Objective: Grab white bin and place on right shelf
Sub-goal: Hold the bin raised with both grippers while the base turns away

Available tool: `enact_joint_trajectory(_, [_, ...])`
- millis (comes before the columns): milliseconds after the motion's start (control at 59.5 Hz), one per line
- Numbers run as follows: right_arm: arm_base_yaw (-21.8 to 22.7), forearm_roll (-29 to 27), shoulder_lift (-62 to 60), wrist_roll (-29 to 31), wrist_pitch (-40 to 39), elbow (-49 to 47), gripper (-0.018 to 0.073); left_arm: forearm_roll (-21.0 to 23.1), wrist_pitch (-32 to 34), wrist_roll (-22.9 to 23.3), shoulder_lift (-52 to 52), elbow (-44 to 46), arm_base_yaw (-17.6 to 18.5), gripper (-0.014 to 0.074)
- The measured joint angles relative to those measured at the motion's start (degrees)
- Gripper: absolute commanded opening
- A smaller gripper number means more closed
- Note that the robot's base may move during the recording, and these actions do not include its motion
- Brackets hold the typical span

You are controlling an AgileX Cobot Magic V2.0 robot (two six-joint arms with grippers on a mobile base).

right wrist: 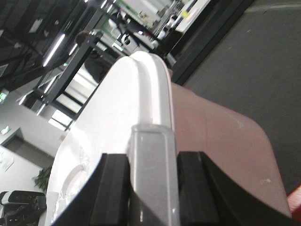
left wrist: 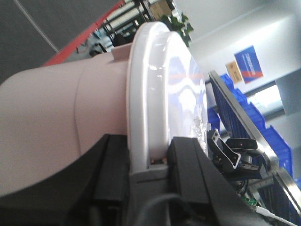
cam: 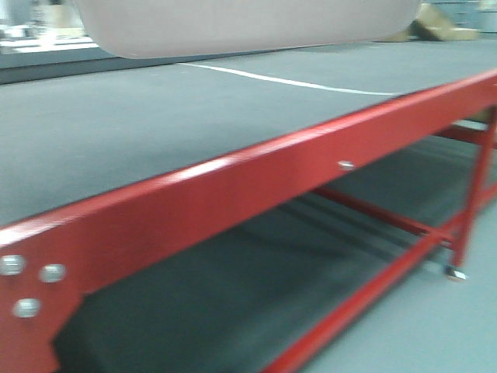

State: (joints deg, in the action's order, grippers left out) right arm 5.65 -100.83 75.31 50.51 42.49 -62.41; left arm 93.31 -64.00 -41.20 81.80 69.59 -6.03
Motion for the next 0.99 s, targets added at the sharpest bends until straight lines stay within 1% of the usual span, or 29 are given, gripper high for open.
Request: enact_joint_trajectory(992, [0.0,0.0,0.0,-0.1,0.2,0.0,0.0057,-0.1,-0.1,0.1,0.0,0.0,0.0,-0.0116])
